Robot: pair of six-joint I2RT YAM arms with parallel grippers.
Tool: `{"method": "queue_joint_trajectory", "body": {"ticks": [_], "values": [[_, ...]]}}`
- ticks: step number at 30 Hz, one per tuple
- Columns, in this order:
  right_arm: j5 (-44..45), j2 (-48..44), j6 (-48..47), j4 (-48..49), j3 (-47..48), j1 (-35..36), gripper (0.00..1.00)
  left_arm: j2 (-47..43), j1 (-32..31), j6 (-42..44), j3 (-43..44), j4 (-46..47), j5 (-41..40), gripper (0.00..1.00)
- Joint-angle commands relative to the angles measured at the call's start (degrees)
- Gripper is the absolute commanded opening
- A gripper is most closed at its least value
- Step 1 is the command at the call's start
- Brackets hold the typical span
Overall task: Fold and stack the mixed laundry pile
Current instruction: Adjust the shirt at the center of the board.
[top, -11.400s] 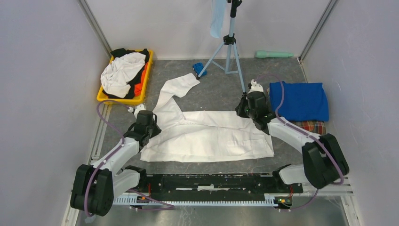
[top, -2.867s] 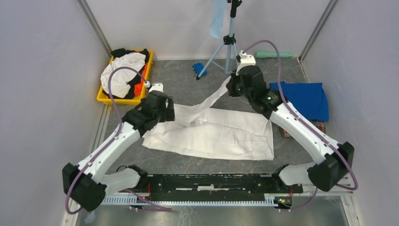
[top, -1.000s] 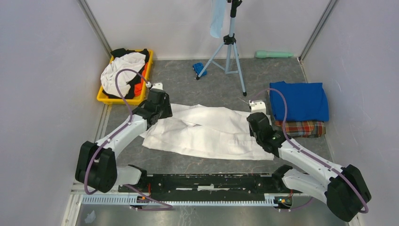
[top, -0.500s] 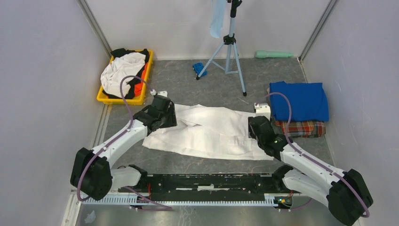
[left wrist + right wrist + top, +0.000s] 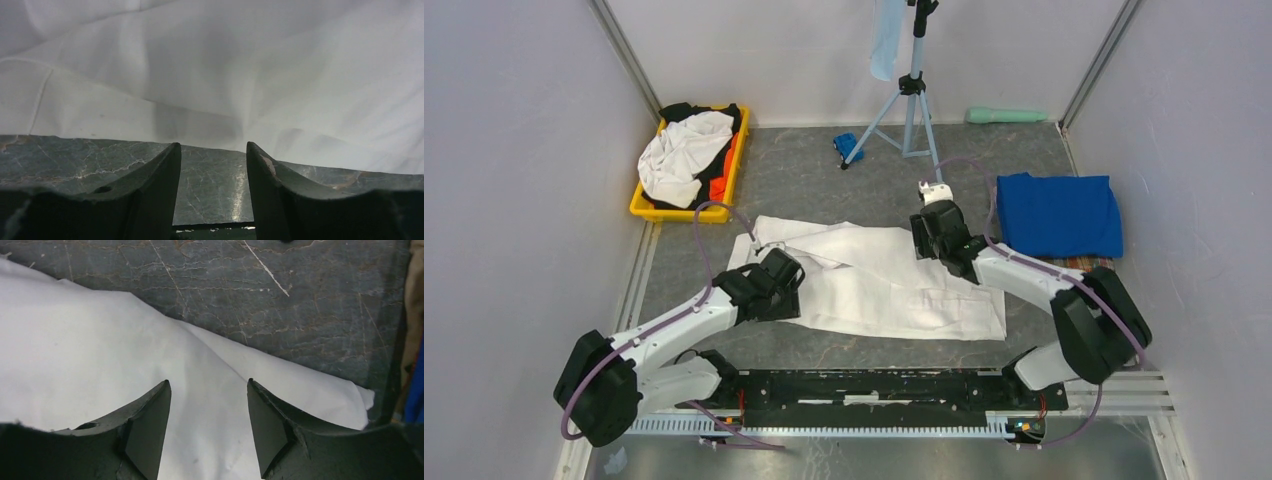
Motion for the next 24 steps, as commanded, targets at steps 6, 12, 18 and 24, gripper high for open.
{"method": "queue_joint_trajectory", "body": {"ticks": [6, 12, 18, 24], "values": [[-6.77, 13.45, -0.32, 2.68, 3.56, -6.88, 0.62, 0.38, -1.23, -7.1, -6.32, 3.99, 3.12, 0.55], [-10.82, 13.71, 2.14, 3.21, -1.11, -7.35, 0.61, 4.08, -1.11, -7.84, -7.6, 8.86, 2.01, 0.54], [-16.82, 10.36, 7.26, 4.23, -8.87, -7.2, 0.61, 12.22, 3.23, -5.12, -4.85, 16.45, 0.57, 0.5], [-21.61, 6.2, 13.33, 4.98, -15.8, -3.72, 0.62, 22.34, 9.08, 0.0, 1.94, 20.92, 3.13, 0.48]]}}
